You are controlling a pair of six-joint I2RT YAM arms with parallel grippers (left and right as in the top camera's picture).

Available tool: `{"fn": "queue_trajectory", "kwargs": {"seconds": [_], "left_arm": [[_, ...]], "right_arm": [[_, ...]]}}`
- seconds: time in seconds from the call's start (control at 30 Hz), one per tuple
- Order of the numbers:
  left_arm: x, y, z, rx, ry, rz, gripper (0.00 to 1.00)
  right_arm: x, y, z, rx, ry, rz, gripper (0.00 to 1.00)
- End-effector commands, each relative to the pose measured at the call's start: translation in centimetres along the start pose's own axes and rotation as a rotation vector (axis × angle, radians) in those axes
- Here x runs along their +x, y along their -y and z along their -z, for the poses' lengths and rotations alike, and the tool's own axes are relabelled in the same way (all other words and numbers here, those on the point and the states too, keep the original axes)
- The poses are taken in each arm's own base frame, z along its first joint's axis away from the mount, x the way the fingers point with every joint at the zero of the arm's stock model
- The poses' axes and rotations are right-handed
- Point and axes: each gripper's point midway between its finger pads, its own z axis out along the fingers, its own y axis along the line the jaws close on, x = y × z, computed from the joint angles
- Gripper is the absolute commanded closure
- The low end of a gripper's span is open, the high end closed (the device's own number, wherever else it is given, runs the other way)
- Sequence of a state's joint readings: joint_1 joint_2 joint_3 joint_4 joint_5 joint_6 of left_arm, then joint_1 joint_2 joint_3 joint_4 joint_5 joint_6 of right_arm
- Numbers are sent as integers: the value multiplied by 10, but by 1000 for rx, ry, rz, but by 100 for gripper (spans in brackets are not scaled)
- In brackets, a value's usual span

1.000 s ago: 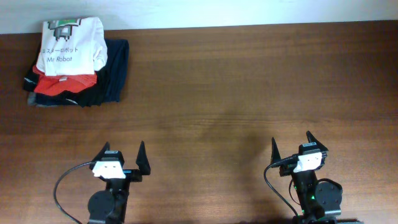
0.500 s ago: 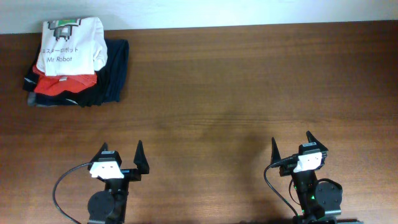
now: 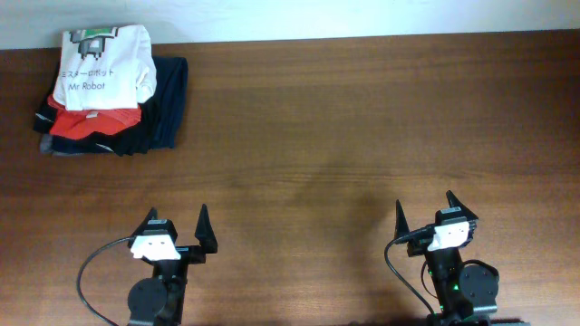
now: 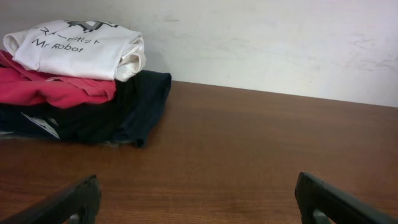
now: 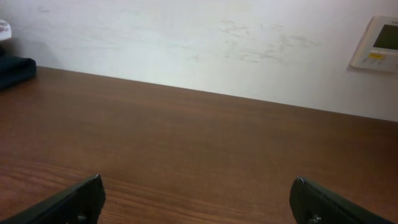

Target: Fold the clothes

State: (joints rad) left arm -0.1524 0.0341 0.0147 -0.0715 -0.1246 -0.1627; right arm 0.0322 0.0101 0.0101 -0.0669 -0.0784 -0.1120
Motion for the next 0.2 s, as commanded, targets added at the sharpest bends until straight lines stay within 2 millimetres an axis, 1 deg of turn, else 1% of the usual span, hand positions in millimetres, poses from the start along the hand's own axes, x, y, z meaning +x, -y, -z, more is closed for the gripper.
{"fn": "queue_trajectory", "kwargs": {"seconds": [0.0, 0.17], "left_arm": [[0, -1, 0, -6, 7, 12, 1], [0, -1, 0, -6, 7, 12, 1]], "right_arm": [[3, 2, 0, 10, -6, 2, 2], [3, 2, 0, 10, -6, 2, 2]]}}
